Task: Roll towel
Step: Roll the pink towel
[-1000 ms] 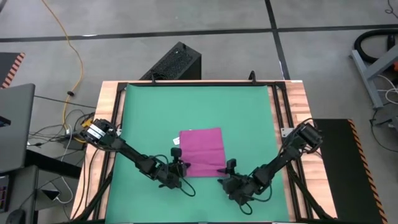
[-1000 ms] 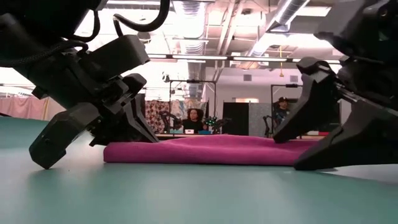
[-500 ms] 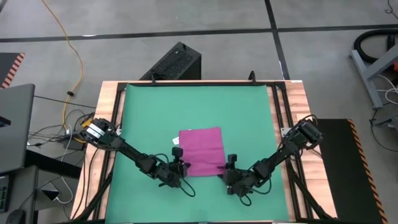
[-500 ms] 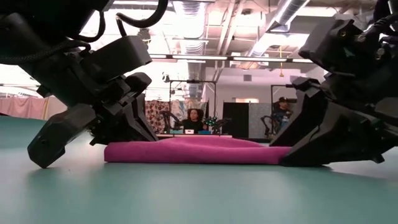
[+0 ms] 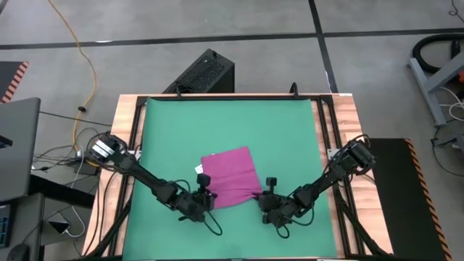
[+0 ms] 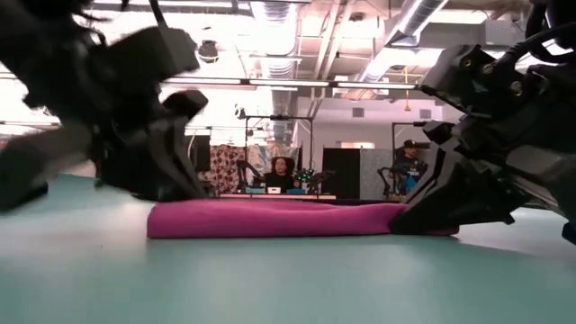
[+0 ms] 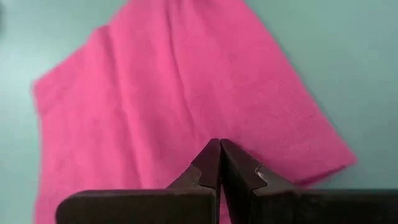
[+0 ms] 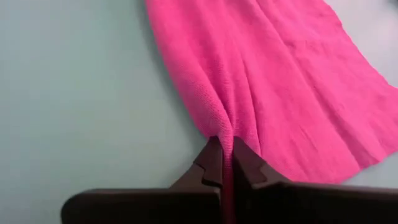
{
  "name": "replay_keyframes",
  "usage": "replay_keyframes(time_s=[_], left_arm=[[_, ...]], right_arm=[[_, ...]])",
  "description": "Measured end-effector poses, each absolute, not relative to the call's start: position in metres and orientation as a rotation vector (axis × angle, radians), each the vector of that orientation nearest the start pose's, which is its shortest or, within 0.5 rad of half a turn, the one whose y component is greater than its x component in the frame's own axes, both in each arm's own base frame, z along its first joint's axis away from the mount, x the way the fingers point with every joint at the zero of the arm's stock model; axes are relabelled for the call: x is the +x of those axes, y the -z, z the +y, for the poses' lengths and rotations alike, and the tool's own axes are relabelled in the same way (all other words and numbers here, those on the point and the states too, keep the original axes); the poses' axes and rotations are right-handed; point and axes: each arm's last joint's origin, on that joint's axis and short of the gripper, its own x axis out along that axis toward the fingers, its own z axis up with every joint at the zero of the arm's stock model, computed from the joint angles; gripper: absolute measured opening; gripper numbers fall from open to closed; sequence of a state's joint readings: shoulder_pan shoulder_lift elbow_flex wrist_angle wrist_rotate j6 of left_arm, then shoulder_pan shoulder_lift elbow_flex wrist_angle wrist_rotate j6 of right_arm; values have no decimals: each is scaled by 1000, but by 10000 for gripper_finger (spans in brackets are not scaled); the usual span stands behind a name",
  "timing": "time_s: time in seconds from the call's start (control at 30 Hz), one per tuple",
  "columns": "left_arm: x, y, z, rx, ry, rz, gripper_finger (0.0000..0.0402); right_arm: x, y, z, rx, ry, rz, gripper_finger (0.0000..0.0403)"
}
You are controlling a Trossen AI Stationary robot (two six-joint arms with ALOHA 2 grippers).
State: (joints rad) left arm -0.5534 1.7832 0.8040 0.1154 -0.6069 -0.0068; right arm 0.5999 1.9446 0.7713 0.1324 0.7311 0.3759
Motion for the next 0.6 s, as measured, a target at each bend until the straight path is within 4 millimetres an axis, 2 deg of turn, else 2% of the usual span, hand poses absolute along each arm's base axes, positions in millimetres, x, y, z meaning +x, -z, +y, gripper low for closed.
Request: replay_keyframes(time_s=[0.1, 0.2, 0.4, 0.6], left_arm=[[279, -137, -160, 453, -81, 656, 0], [279, -140, -164, 447, -88, 619, 0], [286, -120, -165, 500, -76, 637, 0], [289, -98, -164, 488, -81, 699, 0]], right_arm=[[270, -71, 161, -276, 268, 772, 18], [272, -73, 163, -273, 264, 776, 18], [277, -77, 167, -269, 254, 787, 18], [290, -91, 177, -261, 199, 857, 18]])
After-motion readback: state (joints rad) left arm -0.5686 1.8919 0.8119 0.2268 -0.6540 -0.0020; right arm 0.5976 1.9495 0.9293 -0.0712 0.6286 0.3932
